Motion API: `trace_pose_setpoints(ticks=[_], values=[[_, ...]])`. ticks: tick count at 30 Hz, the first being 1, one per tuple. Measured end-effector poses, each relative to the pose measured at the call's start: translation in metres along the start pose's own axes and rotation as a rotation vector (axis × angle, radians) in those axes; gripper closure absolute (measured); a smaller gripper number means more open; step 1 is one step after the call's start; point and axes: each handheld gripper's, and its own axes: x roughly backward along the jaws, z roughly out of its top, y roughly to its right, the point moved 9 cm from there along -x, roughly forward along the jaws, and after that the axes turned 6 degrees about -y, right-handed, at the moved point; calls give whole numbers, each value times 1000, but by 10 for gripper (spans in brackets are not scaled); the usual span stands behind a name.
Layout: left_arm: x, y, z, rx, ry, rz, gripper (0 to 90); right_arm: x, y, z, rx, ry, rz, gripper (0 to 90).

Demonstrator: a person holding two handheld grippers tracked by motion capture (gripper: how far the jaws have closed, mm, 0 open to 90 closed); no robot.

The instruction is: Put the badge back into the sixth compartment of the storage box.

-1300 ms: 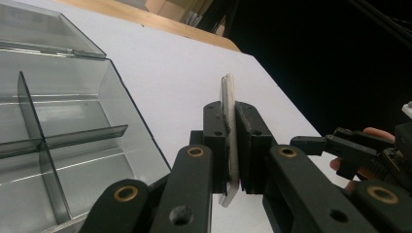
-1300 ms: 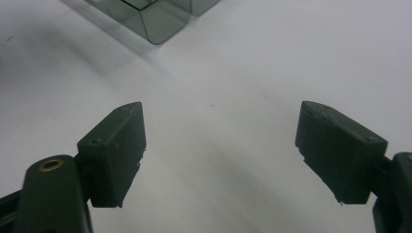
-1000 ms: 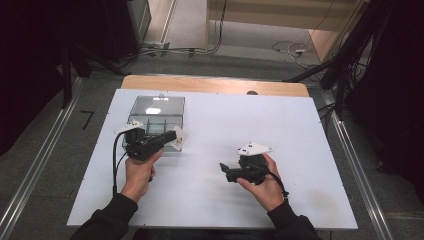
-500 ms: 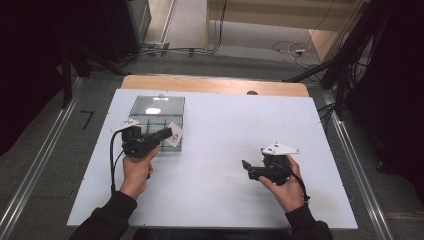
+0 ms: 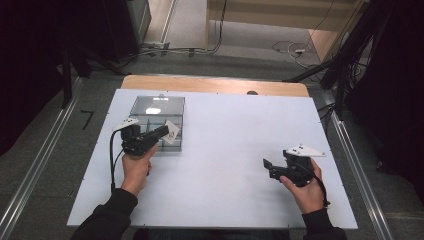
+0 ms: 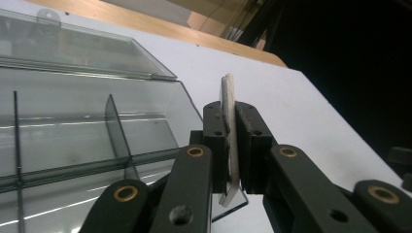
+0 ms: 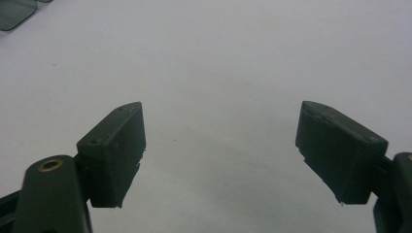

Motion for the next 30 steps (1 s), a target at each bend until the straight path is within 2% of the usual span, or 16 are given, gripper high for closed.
trace_pose_setpoints(ticks=[9, 13, 17, 21, 22, 25, 30], values=[[-9, -6, -6, -18, -35, 34, 846, 9, 22, -8, -46, 6, -29, 168], [-14, -7, -9, -16, -55, 40, 845, 10, 24, -10, -54, 5, -31, 168], [-19, -8, -14, -43, -85, 67, 841, 9, 24, -10, -54, 5, -30, 167], [-21, -10, -17, -53, -101, 84, 837, 9, 23, -10, -54, 4, -29, 167], [-21, -10, -17, -63, -104, 91, 826, 9, 23, -10, -54, 4, -30, 168], [-21, -10, -17, -106, -99, 130, 715, 9, 23, -11, -53, 2, -30, 167], [-17, -13, -14, -115, -82, 186, 555, 9, 24, -11, -56, 2, -33, 168]])
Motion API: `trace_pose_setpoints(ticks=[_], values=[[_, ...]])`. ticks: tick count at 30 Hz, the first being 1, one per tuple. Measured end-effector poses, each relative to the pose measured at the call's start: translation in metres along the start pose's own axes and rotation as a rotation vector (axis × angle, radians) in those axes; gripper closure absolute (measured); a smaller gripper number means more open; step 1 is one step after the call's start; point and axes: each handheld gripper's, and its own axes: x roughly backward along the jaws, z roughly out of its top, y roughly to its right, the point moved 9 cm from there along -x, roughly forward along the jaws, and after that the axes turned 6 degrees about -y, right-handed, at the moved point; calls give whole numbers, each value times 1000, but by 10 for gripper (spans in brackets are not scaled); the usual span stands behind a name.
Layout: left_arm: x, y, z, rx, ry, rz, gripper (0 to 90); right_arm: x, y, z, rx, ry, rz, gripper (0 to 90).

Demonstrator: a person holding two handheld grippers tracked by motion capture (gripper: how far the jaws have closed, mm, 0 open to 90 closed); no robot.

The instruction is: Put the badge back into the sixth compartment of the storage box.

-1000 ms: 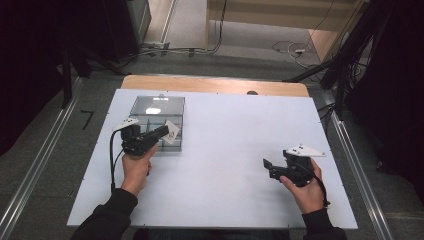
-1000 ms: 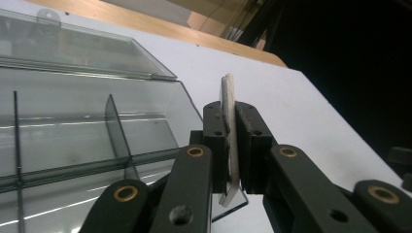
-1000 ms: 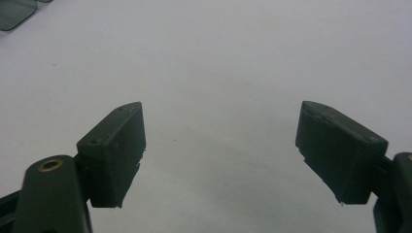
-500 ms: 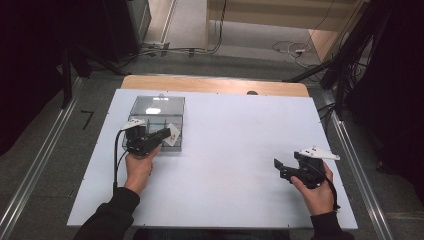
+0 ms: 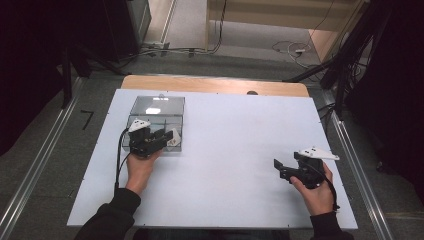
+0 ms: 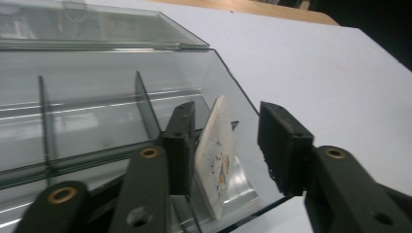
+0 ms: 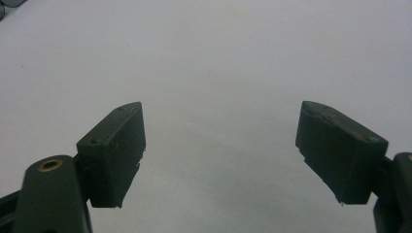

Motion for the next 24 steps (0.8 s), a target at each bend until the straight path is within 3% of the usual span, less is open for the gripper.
trace_pose_setpoints(ticks=[9, 14, 24], values=[[14, -6, 3, 2, 33, 32, 457, 1, 9, -2, -21, 1, -14, 167], [27, -9, 3, -12, 53, 51, 419, 3, 16, -5, -38, -1, -25, 167], [55, -16, 0, 1, 83, 58, 372, 2, 26, -10, -59, -9, -46, 163]])
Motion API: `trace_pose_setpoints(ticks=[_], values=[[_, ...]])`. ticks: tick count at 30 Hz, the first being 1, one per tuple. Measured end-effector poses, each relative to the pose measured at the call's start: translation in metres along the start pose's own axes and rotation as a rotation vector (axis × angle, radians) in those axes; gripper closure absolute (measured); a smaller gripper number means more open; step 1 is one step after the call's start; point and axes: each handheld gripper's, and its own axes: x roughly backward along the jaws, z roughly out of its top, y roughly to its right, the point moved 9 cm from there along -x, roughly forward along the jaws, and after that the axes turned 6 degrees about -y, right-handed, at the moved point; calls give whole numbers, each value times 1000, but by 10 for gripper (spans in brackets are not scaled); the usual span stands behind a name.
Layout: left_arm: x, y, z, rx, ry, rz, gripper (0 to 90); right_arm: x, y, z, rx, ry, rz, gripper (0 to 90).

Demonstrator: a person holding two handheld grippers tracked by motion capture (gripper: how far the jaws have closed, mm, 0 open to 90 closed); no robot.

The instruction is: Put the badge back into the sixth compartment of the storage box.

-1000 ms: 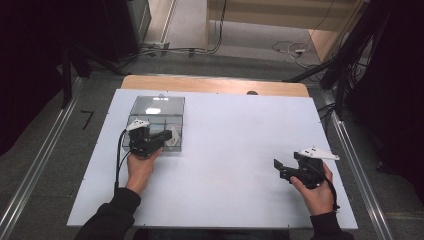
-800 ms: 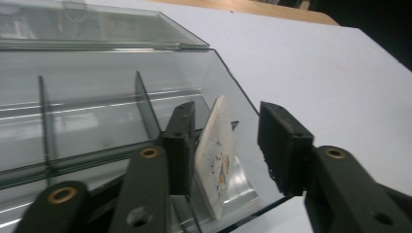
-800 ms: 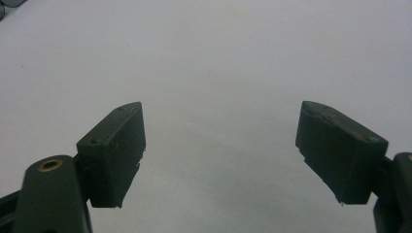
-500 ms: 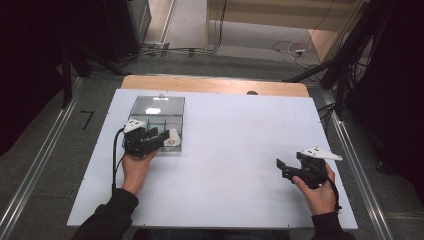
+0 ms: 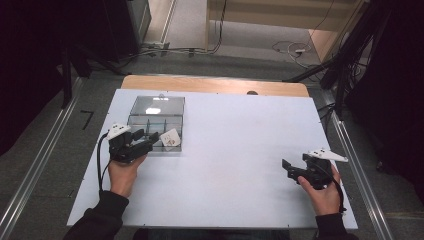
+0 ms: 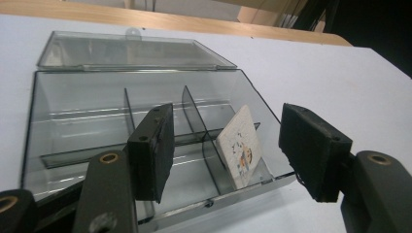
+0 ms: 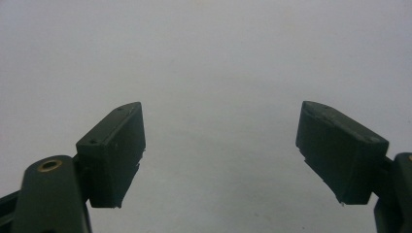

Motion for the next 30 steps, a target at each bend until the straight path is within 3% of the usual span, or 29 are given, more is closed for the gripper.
trace_pose_setpoints(ticks=[14, 20, 23, 30], values=[[40, -7, -21, -19, 12, 54, 287, 2, 16, -8, -28, -6, -25, 160], [55, -14, -37, -39, -14, 92, 269, 6, 27, -12, -49, -2, -42, 155], [59, -19, -45, -30, -28, 99, 267, 9, 35, -16, -66, -4, -57, 155], [69, -35, -59, -28, -64, 160, 249, 13, 48, -27, -89, -16, -83, 154]])
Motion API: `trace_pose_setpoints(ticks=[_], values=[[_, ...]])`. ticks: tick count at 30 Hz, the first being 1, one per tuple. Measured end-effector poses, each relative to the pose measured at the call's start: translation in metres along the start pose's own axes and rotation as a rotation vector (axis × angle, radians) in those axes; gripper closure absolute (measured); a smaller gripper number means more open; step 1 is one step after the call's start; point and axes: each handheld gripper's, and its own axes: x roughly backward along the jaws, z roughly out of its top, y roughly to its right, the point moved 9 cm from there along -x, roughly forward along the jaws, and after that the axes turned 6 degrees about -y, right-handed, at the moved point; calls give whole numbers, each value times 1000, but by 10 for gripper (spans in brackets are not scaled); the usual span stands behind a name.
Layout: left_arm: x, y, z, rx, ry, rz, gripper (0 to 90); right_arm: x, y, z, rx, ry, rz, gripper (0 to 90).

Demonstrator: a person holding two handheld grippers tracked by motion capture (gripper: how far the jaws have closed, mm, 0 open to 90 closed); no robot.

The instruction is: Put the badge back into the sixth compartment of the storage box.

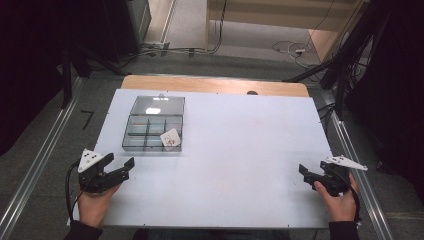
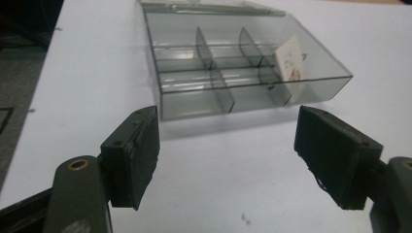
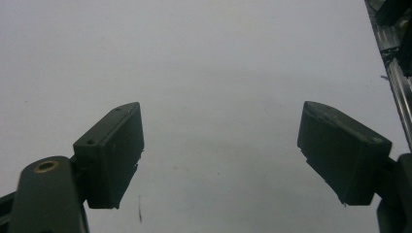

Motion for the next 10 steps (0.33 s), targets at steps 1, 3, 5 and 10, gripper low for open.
trace_pose_setpoints(ticks=[1, 3, 5, 10], values=[[1, -1, -2, 7, -7, 0, 238, 0, 1, -2, -7, -6, -6, 154], [2, -4, -6, 21, -28, 8, 223, 0, 4, -4, -9, -11, -12, 154], [3, -7, -11, 31, -44, 23, 190, 0, 6, -7, -19, -20, -21, 154], [7, -12, -17, 49, -48, 12, 178, -2, 13, -13, -42, -33, -35, 146]])
